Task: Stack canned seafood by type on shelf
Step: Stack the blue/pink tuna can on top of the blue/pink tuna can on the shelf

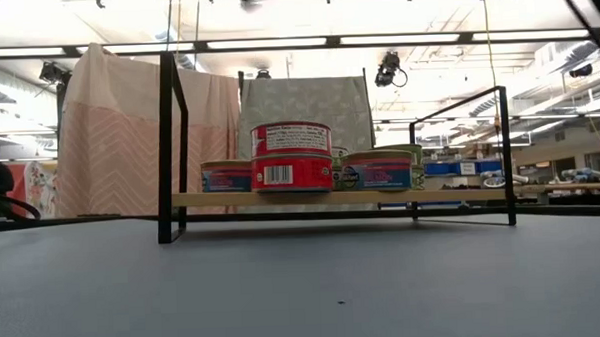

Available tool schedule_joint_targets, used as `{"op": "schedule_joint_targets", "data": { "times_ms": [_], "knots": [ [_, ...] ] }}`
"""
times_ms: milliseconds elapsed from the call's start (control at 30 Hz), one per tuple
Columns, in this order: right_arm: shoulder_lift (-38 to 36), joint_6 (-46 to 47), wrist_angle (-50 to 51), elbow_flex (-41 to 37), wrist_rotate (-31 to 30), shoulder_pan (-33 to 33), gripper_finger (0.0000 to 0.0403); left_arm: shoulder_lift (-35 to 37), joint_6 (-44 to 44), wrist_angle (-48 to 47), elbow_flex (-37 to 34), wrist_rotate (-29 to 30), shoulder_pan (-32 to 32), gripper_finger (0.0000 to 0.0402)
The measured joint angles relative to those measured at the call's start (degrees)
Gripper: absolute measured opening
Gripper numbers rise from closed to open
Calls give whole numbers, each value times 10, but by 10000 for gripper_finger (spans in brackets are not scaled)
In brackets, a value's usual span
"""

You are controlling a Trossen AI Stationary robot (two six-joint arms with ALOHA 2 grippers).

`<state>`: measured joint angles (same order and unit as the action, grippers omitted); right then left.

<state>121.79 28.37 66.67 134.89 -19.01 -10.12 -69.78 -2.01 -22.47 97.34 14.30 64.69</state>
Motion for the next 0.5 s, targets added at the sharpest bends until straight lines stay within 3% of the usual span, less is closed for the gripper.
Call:
{"op": "schedule_joint_targets", "data": {
  "times_ms": [267,500],
  "knots": [
    [-112,-78,-129,0,-132,-108,7,22,49,-43,45,17,23,218],
    [-231,-192,-148,1,-173,-232,6,88,10,-180,59,122,91,218]
  ]
}}
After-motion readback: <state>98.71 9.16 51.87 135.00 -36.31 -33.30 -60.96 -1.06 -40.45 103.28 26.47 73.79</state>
